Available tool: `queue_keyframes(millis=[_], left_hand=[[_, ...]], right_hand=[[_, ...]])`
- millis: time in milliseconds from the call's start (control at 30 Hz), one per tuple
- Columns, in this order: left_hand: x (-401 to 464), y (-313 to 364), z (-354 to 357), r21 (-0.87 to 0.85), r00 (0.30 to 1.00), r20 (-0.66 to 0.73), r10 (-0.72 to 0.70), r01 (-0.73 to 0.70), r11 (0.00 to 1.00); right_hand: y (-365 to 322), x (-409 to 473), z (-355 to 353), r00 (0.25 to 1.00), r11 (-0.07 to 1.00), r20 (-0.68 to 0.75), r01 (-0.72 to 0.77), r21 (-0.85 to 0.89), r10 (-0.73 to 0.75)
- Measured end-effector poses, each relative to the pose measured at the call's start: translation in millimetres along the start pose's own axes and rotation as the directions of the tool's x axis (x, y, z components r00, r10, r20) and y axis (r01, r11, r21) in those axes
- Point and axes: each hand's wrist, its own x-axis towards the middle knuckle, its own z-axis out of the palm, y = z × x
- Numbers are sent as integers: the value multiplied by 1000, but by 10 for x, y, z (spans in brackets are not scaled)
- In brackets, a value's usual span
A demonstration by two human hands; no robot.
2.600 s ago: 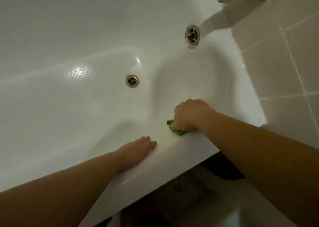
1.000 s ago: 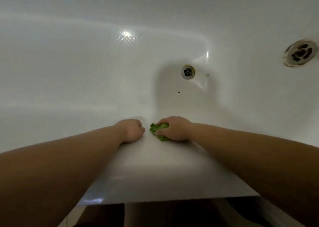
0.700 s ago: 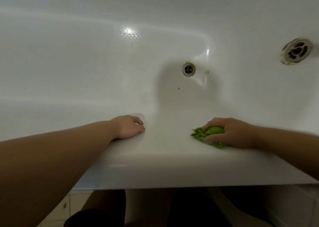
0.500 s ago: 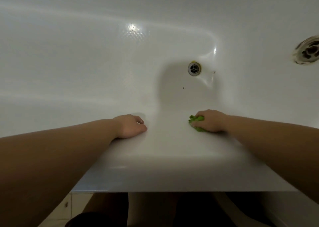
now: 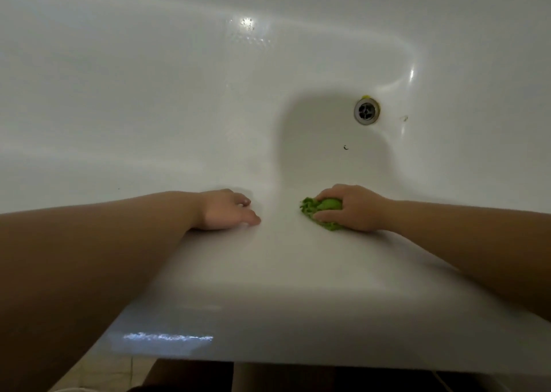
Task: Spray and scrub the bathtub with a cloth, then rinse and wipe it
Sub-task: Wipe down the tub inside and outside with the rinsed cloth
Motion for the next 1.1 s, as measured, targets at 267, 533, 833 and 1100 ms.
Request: queue_keyframes(millis=[267, 533, 833, 1100], left_hand=[[-50, -231, -78, 82, 993, -37, -109, 112, 990], [-527, -299, -140, 69, 995, -32, -93, 95, 993], [-1289, -468, -208, 38, 996, -61, -62, 64, 997], [-1888, -691, -140, 172, 990, -126, 67, -45, 984]], right_hand=[[-692, 799, 272, 991, 996, -118, -66, -61, 58], [-873, -698, 67, 980, 969, -31, 199, 146, -196], [-1107, -368, 133, 996, 999, -90, 4, 52, 1], [-1730, -1109, 144, 954, 949, -89, 295, 113, -286]])
